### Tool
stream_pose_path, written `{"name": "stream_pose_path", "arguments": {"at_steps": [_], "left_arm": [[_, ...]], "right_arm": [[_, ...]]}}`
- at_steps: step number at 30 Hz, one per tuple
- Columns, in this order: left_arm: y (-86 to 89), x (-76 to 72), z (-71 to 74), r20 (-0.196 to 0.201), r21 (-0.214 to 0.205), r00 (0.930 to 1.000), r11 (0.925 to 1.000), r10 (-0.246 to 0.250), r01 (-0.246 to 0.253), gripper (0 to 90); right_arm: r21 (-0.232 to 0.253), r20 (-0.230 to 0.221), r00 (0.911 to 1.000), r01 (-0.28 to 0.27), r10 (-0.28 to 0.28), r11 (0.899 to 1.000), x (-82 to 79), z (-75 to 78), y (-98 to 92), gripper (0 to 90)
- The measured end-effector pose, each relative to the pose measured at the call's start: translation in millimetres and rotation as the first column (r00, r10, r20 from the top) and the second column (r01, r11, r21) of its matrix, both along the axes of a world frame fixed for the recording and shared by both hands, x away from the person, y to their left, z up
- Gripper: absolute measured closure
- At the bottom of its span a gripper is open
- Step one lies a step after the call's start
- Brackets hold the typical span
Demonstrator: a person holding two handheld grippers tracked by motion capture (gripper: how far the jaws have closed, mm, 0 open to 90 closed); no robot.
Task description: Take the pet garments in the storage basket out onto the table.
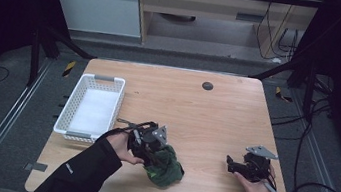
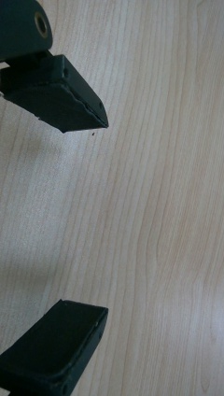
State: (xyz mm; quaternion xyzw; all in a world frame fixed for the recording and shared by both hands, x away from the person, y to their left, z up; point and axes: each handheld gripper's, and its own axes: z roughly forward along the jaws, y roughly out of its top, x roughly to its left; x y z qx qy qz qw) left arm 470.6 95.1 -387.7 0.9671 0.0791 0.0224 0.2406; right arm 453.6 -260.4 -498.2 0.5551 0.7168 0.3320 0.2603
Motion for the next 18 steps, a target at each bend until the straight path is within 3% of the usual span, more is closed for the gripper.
{"name": "stream_pose_path", "arguments": {"at_steps": [6,10,14,18], "left_arm": [[16.8,-4.1,14.3,0.029,-0.087,0.9976,0.9944,0.063,-0.060,41.4],[31.2,-6.5,17.9,0.044,-0.125,0.9895,0.9834,0.138,-0.132,37.9],[46.6,-9.0,20.8,0.050,-0.178,0.9723,0.9600,0.228,-0.216,36.2],[59.2,-14.7,21.5,0.064,-0.216,0.9495,0.9332,0.307,-0.287,33.1]], "right_arm": [[-0.001,0.001,1.0000,0.000,0.000,1.000,-0.2,0.1,-0.1,8.8],[-0.001,0.002,1.0000,0.001,-0.001,1.000,-0.2,0.2,-0.2,8.8],[0.000,0.002,1.0000,0.003,-0.003,1.000,-0.2,0.1,-0.1,8.8],[0.001,0.002,1.0000,0.004,-0.004,1.000,-0.5,0.3,0.1,8.7]]}}
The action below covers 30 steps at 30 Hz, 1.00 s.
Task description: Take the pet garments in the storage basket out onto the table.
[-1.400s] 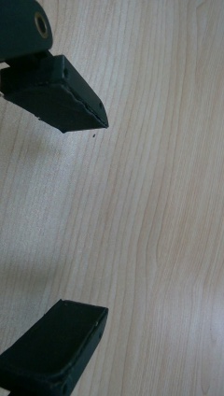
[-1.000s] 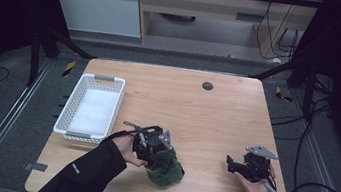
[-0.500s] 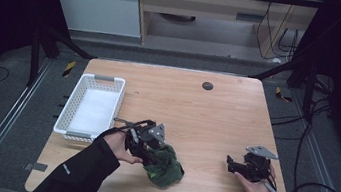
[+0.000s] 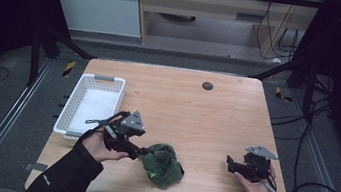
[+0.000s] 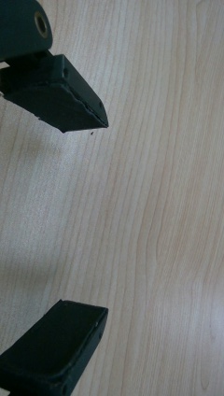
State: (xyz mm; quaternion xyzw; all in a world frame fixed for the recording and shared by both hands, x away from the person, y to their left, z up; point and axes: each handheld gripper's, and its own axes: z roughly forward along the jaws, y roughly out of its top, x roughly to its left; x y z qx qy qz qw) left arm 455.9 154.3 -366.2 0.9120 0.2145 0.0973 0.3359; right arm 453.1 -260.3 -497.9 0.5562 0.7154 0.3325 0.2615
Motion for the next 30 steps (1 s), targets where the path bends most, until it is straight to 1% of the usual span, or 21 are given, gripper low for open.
{"name": "stream_pose_path", "arguments": {"at_steps": [2,5,7,8,11,13,15,16,18,19,20,21,22,23,24,25,26,27,28,30], "left_arm": [[6.4,-3.9,-1.0,0.006,-0.043,0.9990,0.9981,0.045,-0.044,31.6],[16.5,-9.1,-3.3,0.021,-0.085,0.9929,0.9897,0.117,-0.115,29.0],[23.7,-12.2,-4.4,0.015,-0.112,0.9875,0.9817,0.157,-0.154,27.9],[27.4,-14.2,-5.0,0.019,-0.125,0.9836,0.9764,0.179,-0.176,27.8],[38.3,-19.2,-9.1,0.032,-0.161,0.9686,0.9578,0.246,-0.238,27.4],[45.2,-21.6,-13.3,0.032,-0.184,0.9569,0.9427,0.289,-0.278,27.0],[51.8,-23.4,-17.7,0.048,-0.193,0.9416,0.9279,0.333,-0.319,27.0],[55.5,-23.7,-19.6,0.051,-0.196,0.9359,0.9224,0.349,-0.333,27.0],[62.5,-24.8,-22.7,0.055,-0.212,0.9180,0.9030,0.393,-0.374,27.1],[66.5,-25.5,-24.8,0.053,-0.226,0.9071,0.8897,0.418,-0.397,27.2],[68.9,-26.0,-26.1,0.047,-0.235,0.9006,0.8811,0.432,-0.410,27.2],[71.9,-27.1,-28.1,0.048,-0.249,0.8920,0.8703,0.449,-0.425,27.2],[74.4,-28.3,-30.1,0.050,-0.255,0.8863,0.8638,0.460,-0.434,27.3],[76.9,-29.6,-32.2,0.050,-0.261,0.8783,0.8552,0.475,-0.448,27.3],[79.4,-30.9,-34.2,0.047,-0.271,0.8726,0.8471,0.486,-0.457,27.3],[81.9,-32.0,-36.1,0.045,-0.277,0.8691,0.8421,0.493,-0.463,27.3],[84.2,-33.2,-37.7,0.046,-0.285,0.8603,0.8323,0.508,-0.476,27.3],[86.9,-34.0,-38.8,0.043,-0.294,0.8566,0.8259,0.514,-0.481,27.4],[89.5,-34.5,-39.7,0.040,-0.304,0.8505,0.8172,0.524,-0.489,27.5],[93.7,-35.0,-41.0,0.059,-0.307,0.8352,0.8059,0.547,-0.506,27.6]], "right_arm": [[0.002,0.001,1.0000,0.001,-0.001,1.000,-0.1,0.1,-0.2,8.7],[0.005,0.000,1.0000,0.002,-0.002,1.000,-0.4,0.2,-0.2,8.6],[0.002,0.002,1.0000,0.000,0.000,1.000,-0.2,-0.1,-0.1,8.5],[0.002,0.002,1.0000,0.000,0.000,1.000,-0.2,-0.1,-0.1,8.4],[0.004,0.004,1.0000,0.000,0.000,1.000,-0.3,0.4,-0.5,8.3],[0.008,0.004,1.0000,0.004,-0.004,1.000,-0.5,0.5,-0.2,8.3],[0.009,0.003,1.0000,0.003,-0.003,1.000,-0.6,0.4,0.0,8.3],[0.005,0.005,1.0000,0.001,-0.001,1.000,-0.6,0.4,-0.1,8.3],[0.003,0.007,1.0000,0.001,-0.001,1.000,-0.6,0.5,-0.1,8.2],[0.003,0.007,1.0000,0.001,-0.001,1.000,-0.6,0.5,-0.1,8.2],[0.003,0.007,1.0000,0.000,0.000,1.000,-0.5,0.4,-0.2,8.2],[0.003,0.007,1.0000,0.000,0.000,1.000,-0.6,0.4,-0.2,8.2],[0.004,0.007,1.0000,0.001,-0.001,1.000,-0.6,0.5,0.0,8.2],[0.003,0.008,1.0000,0.001,-0.001,1.000,-0.6,0.5,-0.1,8.2],[0.002,0.008,1.0000,0.001,-0.001,1.000,-0.6,0.4,-0.1,8.2],[0.003,0.007,1.0000,0.001,-0.001,1.000,-0.6,0.4,-0.1,8.2],[0.002,0.008,1.0000,0.001,-0.001,1.000,-0.6,0.3,0.0,8.2],[0.002,0.008,1.0000,0.001,-0.001,1.000,-0.7,0.2,0.0,8.2],[0.003,0.007,1.0000,0.000,0.000,1.000,-0.6,0.1,0.2,8.2],[0.001,0.006,1.0000,-0.001,0.001,1.000,-0.6,-0.1,0.5,8.2]]}}
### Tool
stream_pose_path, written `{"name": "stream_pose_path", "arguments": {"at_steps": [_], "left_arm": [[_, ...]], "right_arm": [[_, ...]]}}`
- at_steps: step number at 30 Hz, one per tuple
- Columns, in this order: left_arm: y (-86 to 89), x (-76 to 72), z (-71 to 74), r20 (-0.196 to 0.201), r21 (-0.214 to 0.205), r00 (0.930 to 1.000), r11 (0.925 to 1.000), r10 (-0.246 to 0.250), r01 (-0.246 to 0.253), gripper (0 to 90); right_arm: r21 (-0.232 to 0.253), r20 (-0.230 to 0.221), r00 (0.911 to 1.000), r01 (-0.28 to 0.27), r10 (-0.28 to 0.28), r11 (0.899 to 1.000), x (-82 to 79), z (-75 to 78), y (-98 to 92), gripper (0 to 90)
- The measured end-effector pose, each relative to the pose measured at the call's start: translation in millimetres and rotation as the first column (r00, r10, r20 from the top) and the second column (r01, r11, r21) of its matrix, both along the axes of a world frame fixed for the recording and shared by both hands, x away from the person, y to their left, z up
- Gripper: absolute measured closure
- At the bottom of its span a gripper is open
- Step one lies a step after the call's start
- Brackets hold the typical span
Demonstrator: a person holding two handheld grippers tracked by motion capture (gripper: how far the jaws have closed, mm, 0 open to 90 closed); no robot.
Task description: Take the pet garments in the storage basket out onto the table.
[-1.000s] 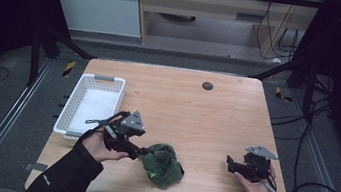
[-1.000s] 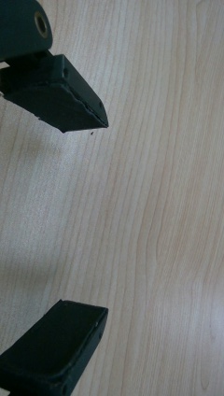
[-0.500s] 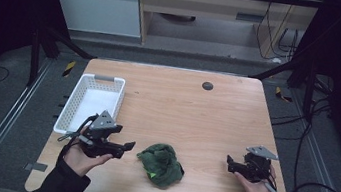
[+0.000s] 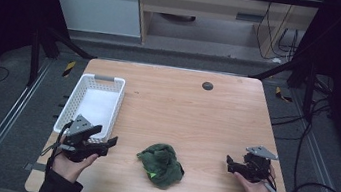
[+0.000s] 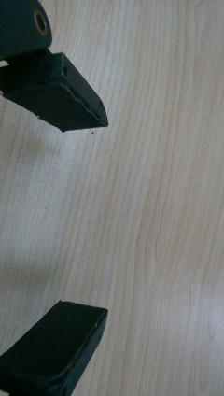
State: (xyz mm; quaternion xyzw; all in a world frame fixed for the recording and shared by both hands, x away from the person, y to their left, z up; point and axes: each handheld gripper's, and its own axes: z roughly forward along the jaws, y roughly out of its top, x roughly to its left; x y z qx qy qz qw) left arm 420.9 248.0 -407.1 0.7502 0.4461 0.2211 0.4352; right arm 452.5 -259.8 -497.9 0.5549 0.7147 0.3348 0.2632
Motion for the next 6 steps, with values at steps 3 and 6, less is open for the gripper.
{"name": "stream_pose_path", "arguments": {"at_steps": [3,6], "left_arm": [[6.7,0.5,-1.8,0.019,-0.008,0.9992,0.9993,0.036,-0.036,27.7],[14.0,1.8,-4.0,0.023,-0.014,0.9974,0.9975,0.069,-0.069,27.3]], "right_arm": [[-0.002,0.004,1.0000,-0.002,0.002,1.000,-0.1,0.2,-0.1,8.2],[0.007,0.005,1.0000,-0.001,0.001,1.000,-0.7,1.0,0.2,8.2]]}}
